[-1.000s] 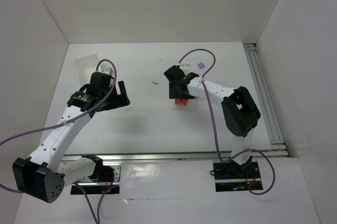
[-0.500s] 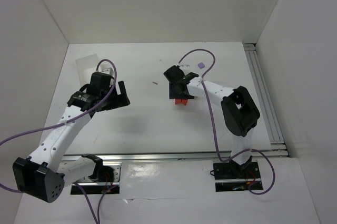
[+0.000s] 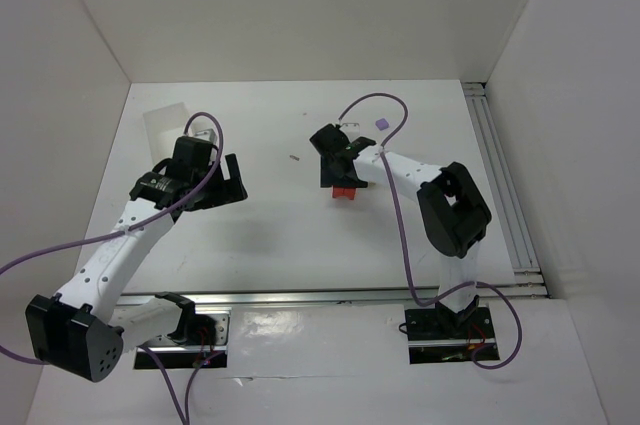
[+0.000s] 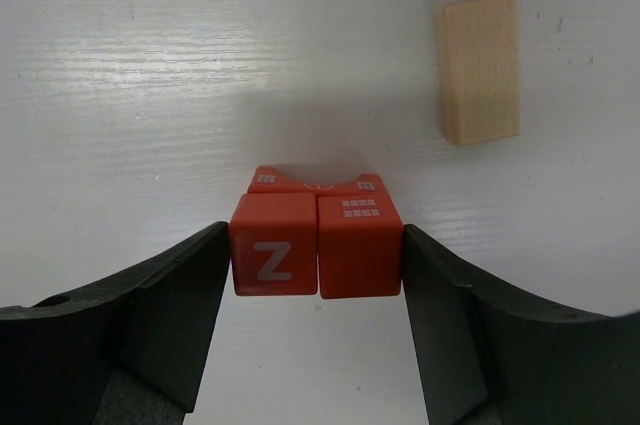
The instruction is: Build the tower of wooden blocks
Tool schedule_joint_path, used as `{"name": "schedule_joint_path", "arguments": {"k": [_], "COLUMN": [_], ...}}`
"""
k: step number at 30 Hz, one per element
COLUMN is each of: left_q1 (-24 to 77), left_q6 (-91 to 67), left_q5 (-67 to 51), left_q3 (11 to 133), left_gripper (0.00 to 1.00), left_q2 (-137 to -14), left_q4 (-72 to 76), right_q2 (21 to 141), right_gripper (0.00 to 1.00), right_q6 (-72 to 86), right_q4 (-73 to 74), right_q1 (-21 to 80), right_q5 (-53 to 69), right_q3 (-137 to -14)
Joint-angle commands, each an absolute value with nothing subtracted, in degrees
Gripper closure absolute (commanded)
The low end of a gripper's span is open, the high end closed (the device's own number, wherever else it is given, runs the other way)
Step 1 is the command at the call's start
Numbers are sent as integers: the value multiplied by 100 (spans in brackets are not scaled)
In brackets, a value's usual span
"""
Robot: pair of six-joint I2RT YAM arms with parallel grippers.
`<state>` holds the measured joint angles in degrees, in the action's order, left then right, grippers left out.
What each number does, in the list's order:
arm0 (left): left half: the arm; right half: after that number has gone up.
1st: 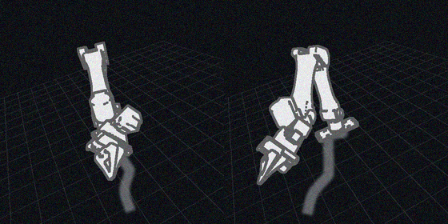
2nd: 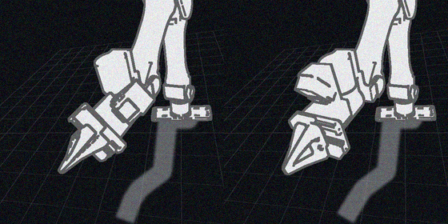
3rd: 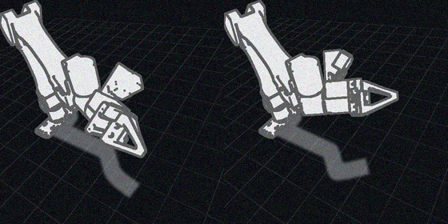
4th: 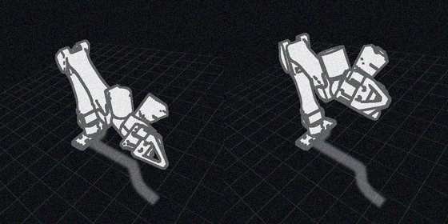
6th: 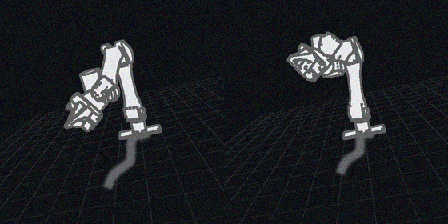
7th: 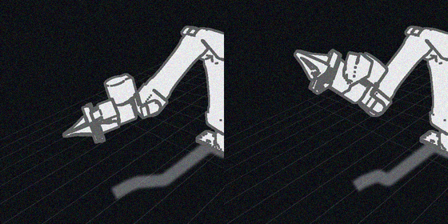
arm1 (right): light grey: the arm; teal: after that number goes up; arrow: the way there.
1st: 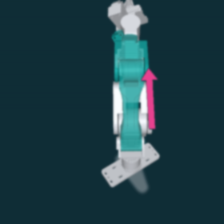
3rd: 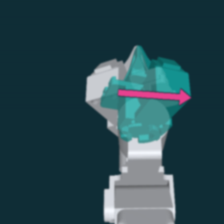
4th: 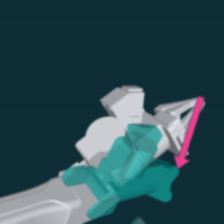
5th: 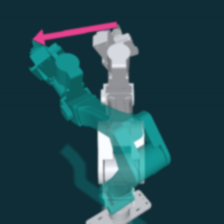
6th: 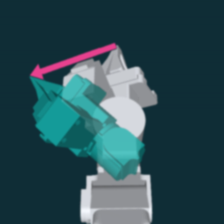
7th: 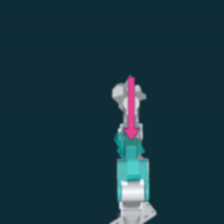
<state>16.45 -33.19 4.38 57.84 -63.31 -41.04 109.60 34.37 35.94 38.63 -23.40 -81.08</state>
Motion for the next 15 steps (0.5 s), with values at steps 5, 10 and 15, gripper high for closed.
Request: {"name": "schedule_joint_path", "arguments": {"k": [5,10,15], "left_q1": [1661,1661,1661], "left_q6": [-3270,-3270,-3270], "left_q5": [457,457,457], "left_q3": [5845,5845,5845], "left_gripper": [7,7,7], "left_q2": [-6337,-6337,-6337], "left_q4": [-3981,-3981,-3981], "right_q2": [11004,11004,11056], "right_gripper": [24,13,1], "right_q6": [3568,3621,3621], "right_q4": [3709,3762,3762], "right_q1": [3911,3911,3911], "right_q5": [-2487,-2540,-2645], "right_q3": [-8341,-8394,-8446]}}
